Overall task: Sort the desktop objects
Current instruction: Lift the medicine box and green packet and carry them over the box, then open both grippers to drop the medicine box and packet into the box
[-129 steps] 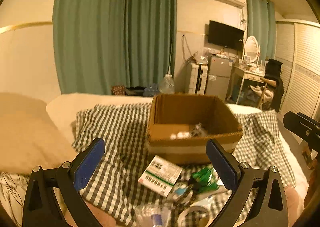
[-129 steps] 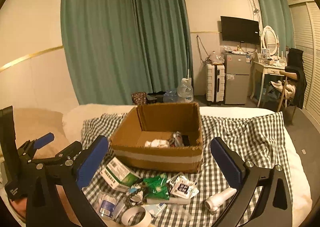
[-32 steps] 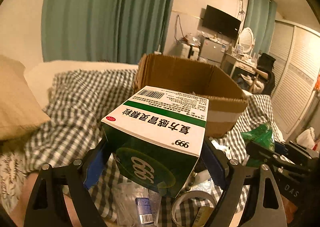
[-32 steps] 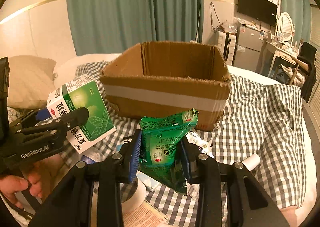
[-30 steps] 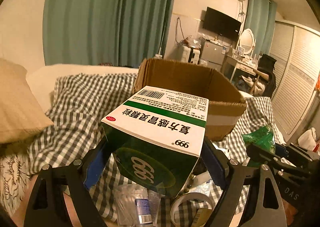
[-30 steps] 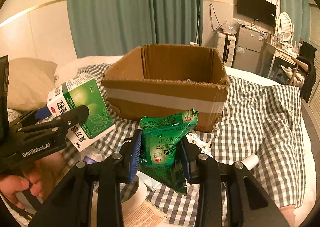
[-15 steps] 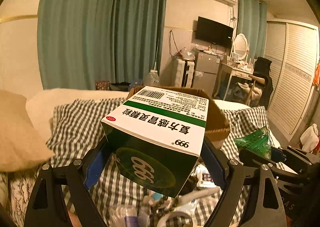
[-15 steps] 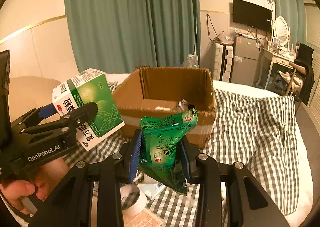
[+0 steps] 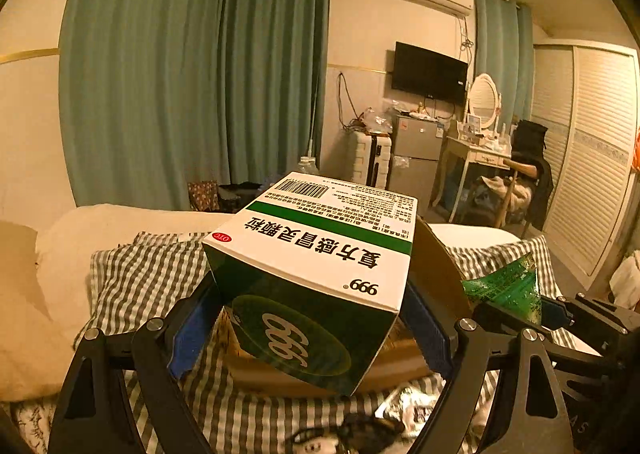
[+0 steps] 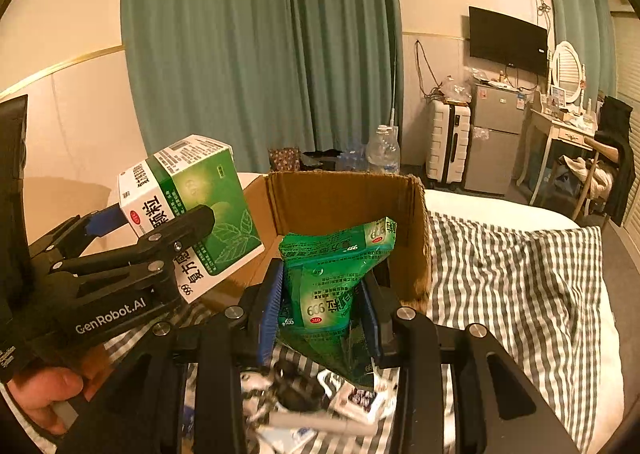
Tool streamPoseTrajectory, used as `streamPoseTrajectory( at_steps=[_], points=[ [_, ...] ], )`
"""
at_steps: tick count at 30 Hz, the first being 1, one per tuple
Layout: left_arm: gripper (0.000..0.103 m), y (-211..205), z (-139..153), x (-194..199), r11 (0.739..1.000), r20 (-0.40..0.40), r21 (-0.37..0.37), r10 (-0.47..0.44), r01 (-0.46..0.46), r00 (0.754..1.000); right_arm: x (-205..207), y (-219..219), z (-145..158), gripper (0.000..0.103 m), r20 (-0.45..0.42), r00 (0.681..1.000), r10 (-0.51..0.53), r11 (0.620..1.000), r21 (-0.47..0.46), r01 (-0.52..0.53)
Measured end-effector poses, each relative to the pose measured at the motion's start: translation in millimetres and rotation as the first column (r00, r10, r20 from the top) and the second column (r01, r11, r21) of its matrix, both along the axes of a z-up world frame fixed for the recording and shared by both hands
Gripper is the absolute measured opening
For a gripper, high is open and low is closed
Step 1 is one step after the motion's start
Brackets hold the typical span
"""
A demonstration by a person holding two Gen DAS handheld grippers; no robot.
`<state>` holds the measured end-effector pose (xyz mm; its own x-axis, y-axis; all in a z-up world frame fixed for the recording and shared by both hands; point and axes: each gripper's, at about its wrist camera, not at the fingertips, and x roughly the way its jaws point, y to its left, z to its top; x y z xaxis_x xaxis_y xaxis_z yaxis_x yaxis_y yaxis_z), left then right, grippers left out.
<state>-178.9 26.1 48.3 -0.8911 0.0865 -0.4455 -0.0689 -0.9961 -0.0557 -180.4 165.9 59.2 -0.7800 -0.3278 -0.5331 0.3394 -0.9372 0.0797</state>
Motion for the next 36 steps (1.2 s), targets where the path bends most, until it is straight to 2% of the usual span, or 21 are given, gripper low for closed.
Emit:
streamPoseTrajectory(
  at_steps=[10,14,19,22,27,32,35,36],
  points=[
    [0.089,-12,-31,-63,0.999,0.028,0.031,-0.012,0.011,1.000,-73,-15,-18,0.035,0.018,1.000,0.000,1.000,-0.004,0.000],
    [0.089,-20,-50,-76,1.000,0.022,0.015,-0.027,0.026,0.999,-92,-9,-44,0.035,0.061,0.998,-0.029,0.999,-0.037,0.031],
    [0.089,-31,-76,-92,0.998,0.094,0.059,-0.005,-0.001,0.996,-112,3,-75,0.035,0.126,0.989,-0.074,0.995,-0.057,0.081],
    [0.089,-25,-77,-91,1.000,0.076,0.014,-0.006,0.005,0.997,-112,-3,-72,0.035,0.098,0.993,-0.066,0.997,-0.031,0.070],
    [0.089,-22,-76,-95,0.998,0.086,0.060,-0.009,0.004,0.996,-112,-3,-73,0.035,0.092,0.994,-0.065,0.997,-0.045,0.069],
    [0.092,-27,-69,-91,0.993,0.059,0.113,0.011,-0.017,0.998,-106,0,-59,0.035,0.014,0.998,-0.067,0.996,-0.065,0.068],
    [0.096,-24,-64,-93,0.996,0.047,0.078,0.032,-0.035,0.998,-107,-2,-54,0.038,-0.004,0.998,-0.064,0.994,-0.085,0.063],
    [0.103,-23,-64,-92,0.997,0.043,0.062,0.040,-0.043,0.998,-106,-2,-53,0.047,-0.010,0.998,-0.060,0.994,-0.094,0.059]
  ],
)
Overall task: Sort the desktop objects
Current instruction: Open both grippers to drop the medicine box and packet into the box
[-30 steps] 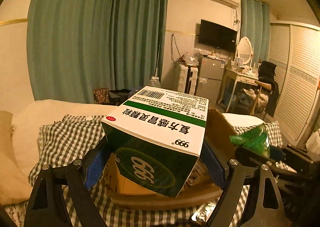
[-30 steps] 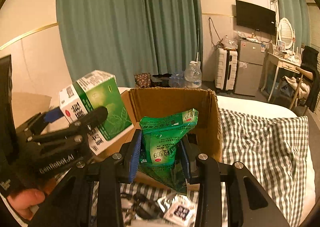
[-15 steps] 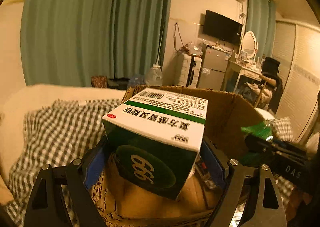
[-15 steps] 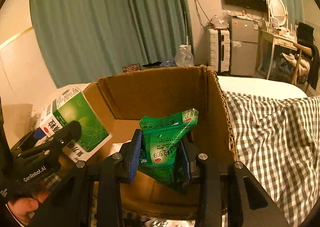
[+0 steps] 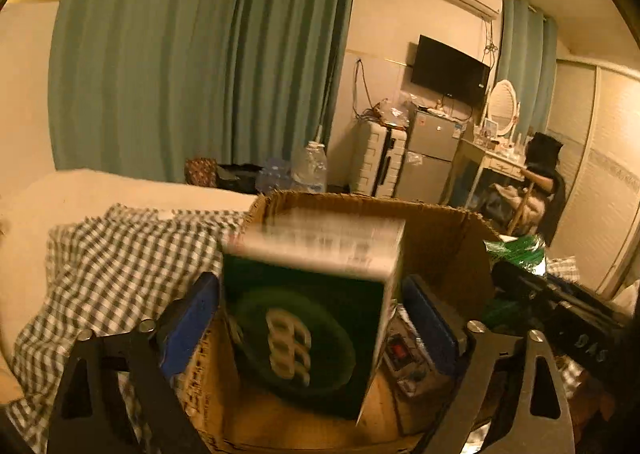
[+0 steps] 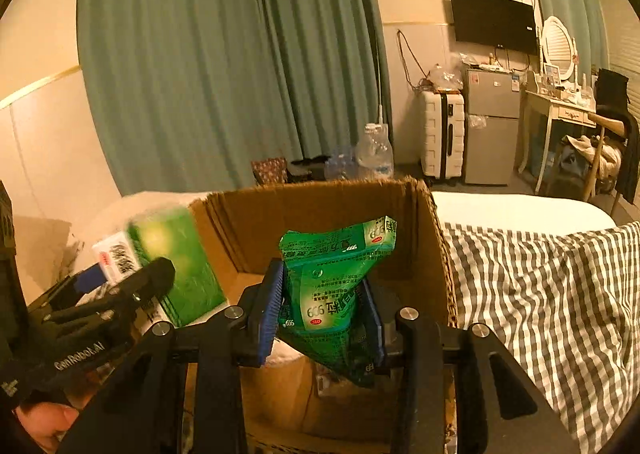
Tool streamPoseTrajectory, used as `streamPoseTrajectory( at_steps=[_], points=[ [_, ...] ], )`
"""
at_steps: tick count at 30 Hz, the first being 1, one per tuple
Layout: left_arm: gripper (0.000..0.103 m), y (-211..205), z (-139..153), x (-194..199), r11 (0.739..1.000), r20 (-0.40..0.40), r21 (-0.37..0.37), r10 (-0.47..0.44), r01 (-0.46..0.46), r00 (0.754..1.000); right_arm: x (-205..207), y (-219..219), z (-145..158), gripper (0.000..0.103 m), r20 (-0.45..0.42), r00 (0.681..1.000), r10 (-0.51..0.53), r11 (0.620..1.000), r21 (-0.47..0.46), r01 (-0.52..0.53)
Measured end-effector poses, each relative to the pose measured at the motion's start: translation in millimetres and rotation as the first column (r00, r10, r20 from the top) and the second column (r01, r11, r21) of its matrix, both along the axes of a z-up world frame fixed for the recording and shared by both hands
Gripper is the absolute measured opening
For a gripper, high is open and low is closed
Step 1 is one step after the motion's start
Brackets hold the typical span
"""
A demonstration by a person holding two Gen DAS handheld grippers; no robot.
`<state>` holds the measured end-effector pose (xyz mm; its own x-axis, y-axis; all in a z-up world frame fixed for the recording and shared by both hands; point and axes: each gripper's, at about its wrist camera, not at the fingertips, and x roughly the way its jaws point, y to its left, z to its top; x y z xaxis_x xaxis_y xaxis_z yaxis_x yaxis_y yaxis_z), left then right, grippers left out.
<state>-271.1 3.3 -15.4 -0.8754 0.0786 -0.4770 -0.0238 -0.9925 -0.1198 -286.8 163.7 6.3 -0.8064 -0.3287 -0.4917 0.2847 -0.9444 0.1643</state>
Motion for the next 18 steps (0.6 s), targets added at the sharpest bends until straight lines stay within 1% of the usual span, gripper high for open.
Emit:
streamPoseTrajectory(
  at_steps=[1,2,3,5,8,13,16,18],
  points=[
    [0.103,0,0,1,1.000,-0.003,-0.018,0.006,-0.006,1.000,0,0,1,0.053,-0.007,1.000,0.002,1.000,-0.006,-0.002],
    [0.103,2,1,2,0.999,-0.002,-0.045,0.016,-0.016,1.000,1,2,1,0.066,-0.017,1.000,-0.006,1.000,-0.012,0.006],
    [0.103,3,1,2,0.998,0.001,-0.059,0.019,-0.019,1.000,1,5,3,0.070,-0.024,1.000,-0.015,1.000,-0.022,0.015],
    [0.103,6,0,2,0.997,0.010,-0.080,0.020,-0.019,1.000,-2,6,4,0.070,-0.013,1.000,-0.016,0.999,-0.036,0.016],
    [0.103,9,-1,5,0.996,0.009,-0.086,0.007,-0.006,1.000,-1,9,3,0.070,0.003,1.000,-0.023,0.999,-0.044,0.023],
    [0.103,13,-2,19,0.993,0.024,-0.122,0.004,-0.001,1.000,11,20,3,0.070,0.021,0.999,-0.036,0.999,-0.033,0.036],
    [0.103,15,6,36,0.994,0.023,-0.109,-0.012,0.014,1.000,26,25,8,0.070,0.028,0.999,-0.040,0.999,-0.021,0.040],
    [0.103,16,11,47,0.994,0.023,-0.105,-0.014,0.016,1.000,40,27,17,0.070,0.027,0.999,-0.037,0.999,-0.014,0.038]
  ],
)
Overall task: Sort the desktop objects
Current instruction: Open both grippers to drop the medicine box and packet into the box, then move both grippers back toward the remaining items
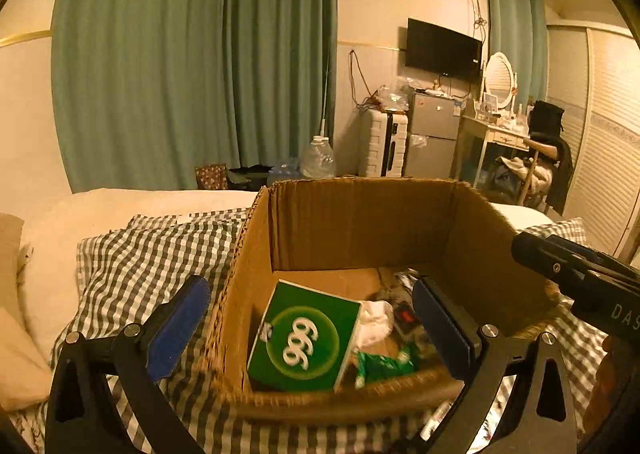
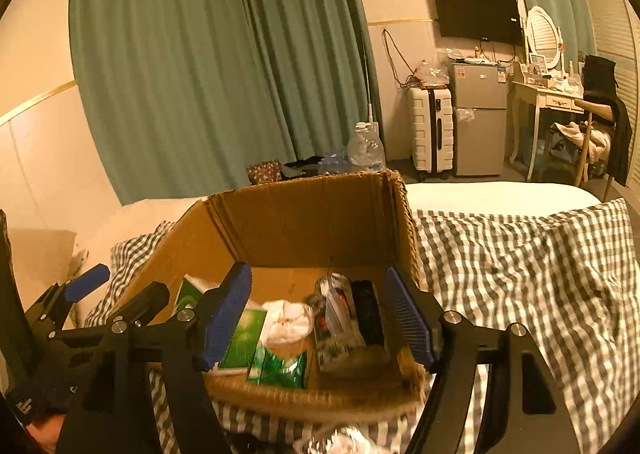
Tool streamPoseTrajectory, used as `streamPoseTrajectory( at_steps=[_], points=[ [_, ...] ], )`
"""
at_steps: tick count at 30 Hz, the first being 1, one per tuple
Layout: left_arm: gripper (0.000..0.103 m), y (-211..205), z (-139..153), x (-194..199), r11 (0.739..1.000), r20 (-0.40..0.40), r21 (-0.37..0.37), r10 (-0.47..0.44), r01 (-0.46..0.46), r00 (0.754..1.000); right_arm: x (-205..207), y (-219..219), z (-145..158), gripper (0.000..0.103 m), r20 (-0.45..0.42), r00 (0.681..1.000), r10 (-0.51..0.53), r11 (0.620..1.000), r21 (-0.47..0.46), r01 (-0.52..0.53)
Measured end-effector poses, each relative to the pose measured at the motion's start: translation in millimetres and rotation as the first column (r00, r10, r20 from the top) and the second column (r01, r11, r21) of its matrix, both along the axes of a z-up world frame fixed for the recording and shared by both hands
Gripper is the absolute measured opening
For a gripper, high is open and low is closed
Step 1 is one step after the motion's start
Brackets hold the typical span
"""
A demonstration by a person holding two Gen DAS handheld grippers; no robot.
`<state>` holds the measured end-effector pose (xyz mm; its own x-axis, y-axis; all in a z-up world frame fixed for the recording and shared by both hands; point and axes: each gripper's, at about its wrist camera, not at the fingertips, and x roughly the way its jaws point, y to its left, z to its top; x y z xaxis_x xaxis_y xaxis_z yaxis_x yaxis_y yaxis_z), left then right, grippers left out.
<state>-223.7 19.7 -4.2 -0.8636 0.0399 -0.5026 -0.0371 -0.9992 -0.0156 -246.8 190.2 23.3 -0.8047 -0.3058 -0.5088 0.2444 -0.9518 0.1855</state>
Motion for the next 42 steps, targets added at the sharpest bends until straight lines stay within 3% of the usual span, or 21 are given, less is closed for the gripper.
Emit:
streamPoseTrajectory(
  at_steps=[8,14,15,19,28,32,42],
  points=[
    [0.103,8,30,61,1.000,0.009,0.010,-0.013,0.012,1.000,63,6,27,0.070,-0.020,1.000,0.020,1.000,-0.013,-0.020],
    [0.103,-7,32,104,0.999,0.040,0.035,0.023,-0.024,0.999,104,16,28,0.072,-0.003,1.000,0.017,1.000,-0.017,-0.017],
    [0.103,-12,28,110,0.997,0.048,0.038,0.071,-0.072,0.996,109,17,27,0.072,0.003,1.000,0.012,1.000,-0.012,-0.012],
    [0.103,-24,9,131,0.991,0.103,0.045,0.118,-0.123,0.988,126,18,15,0.074,0.027,1.000,0.016,1.000,0.002,-0.016],
    [0.103,-29,-59,165,0.986,0.257,0.063,0.135,-0.156,0.957,143,11,-36,0.074,0.144,0.989,0.034,0.999,0.008,-0.036],
    [0.103,-29,-89,166,0.981,0.323,0.056,0.156,-0.184,0.933,148,5,-62,0.075,0.183,0.981,0.063,0.997,0.034,-0.071],
    [0.103,-38,-122,158,0.974,0.387,0.029,0.197,-0.226,0.901,143,-6,-104,0.075,0.257,0.964,0.069,0.994,0.069,-0.089]
  ],
)
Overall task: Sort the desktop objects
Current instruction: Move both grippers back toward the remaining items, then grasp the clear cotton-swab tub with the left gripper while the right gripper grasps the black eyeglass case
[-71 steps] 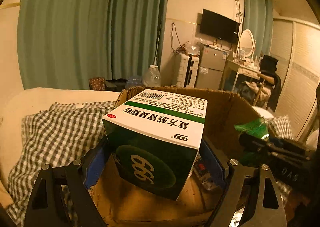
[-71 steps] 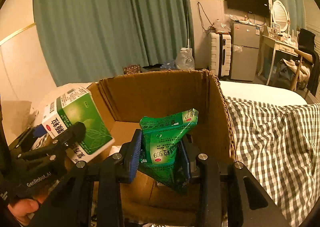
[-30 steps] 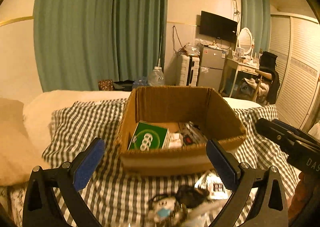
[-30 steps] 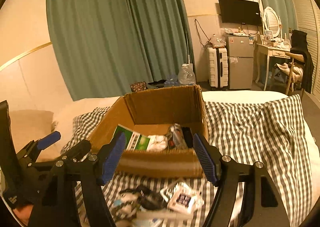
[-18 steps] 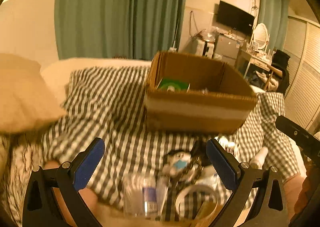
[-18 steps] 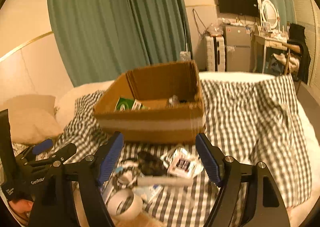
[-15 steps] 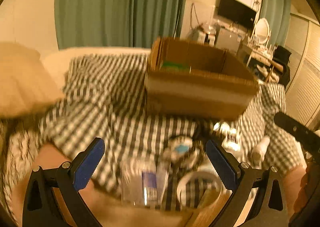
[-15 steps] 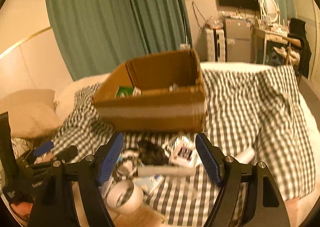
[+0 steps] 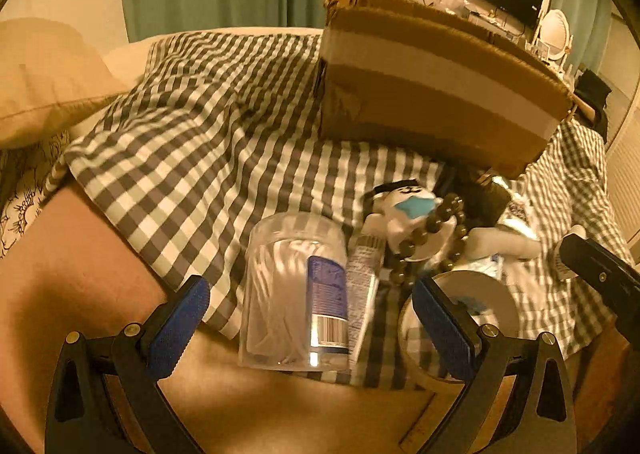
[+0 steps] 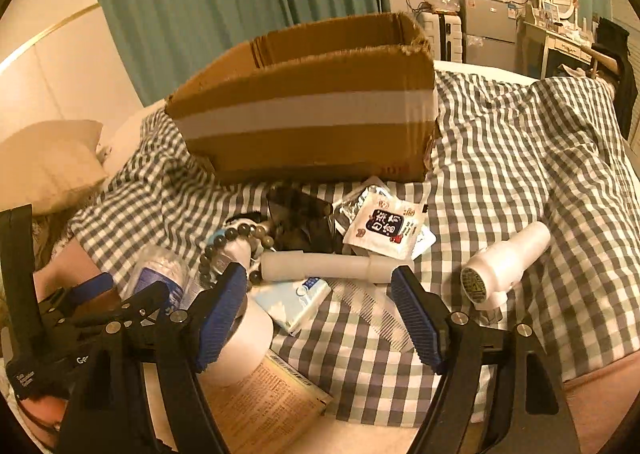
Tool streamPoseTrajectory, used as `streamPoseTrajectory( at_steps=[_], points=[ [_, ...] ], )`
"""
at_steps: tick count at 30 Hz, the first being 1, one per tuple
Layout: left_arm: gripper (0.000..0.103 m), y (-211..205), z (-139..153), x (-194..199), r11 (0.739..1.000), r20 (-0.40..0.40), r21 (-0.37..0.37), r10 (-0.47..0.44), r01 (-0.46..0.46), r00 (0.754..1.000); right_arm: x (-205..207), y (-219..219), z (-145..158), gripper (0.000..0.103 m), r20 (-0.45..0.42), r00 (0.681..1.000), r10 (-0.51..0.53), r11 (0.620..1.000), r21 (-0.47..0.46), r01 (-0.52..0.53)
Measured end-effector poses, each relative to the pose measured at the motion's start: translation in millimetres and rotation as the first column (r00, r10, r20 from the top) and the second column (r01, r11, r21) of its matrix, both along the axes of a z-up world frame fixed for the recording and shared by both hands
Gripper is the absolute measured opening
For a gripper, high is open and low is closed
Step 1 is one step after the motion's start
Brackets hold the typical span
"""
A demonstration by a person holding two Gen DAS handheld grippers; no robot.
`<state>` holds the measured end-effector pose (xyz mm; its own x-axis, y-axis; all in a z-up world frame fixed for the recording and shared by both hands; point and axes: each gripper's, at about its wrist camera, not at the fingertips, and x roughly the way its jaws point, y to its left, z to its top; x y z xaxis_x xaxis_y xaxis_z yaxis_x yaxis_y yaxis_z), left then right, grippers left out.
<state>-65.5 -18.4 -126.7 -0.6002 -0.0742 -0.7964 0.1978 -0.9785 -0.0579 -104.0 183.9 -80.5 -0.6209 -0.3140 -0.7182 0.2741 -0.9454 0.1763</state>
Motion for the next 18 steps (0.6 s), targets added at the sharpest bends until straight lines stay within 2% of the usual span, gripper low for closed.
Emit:
streamPoseTrajectory(
  at_steps=[2,4,6,7,9,12,14,18],
  points=[
    [0.102,-3,-3,0,1.000,-0.008,-0.007,0.020,-0.020,1.000,-3,-2,-2,0.075,0.002,1.000,0.002,1.000,0.012,-0.002],
    [0.094,-3,-5,-1,1.000,-0.011,0.018,0.008,-0.008,1.000,-6,-3,-3,0.075,0.004,1.000,0.005,1.000,0.023,-0.005],
    [0.077,-2,-12,-5,0.999,0.015,0.041,-0.015,0.014,1.000,-9,-5,-4,0.075,0.004,1.000,0.016,0.999,0.029,-0.016],
    [0.075,-1,-15,-6,0.999,0.024,0.031,-0.012,0.012,1.000,-12,-6,-5,0.075,0.003,1.000,0.020,0.999,0.032,-0.020],
    [0.063,-3,-18,-7,0.999,0.030,0.036,-0.008,0.007,1.000,-18,-9,-5,0.075,0.000,0.999,0.037,0.998,0.045,-0.037],
    [0.063,-9,-18,-8,0.996,0.024,0.087,-0.001,-0.001,1.000,-34,-21,-7,0.075,-0.003,0.994,0.111,0.991,0.082,-0.110],
    [0.063,-8,-19,-9,0.996,0.021,0.088,-0.002,0.000,1.000,-42,-29,-11,0.075,-0.001,0.987,0.159,0.982,0.107,-0.158],
    [0.063,-7,-20,-11,0.997,0.011,0.076,-0.005,0.005,1.000,-64,-48,-22,0.068,0.030,0.968,0.247,0.952,0.179,-0.249]
  ],
)
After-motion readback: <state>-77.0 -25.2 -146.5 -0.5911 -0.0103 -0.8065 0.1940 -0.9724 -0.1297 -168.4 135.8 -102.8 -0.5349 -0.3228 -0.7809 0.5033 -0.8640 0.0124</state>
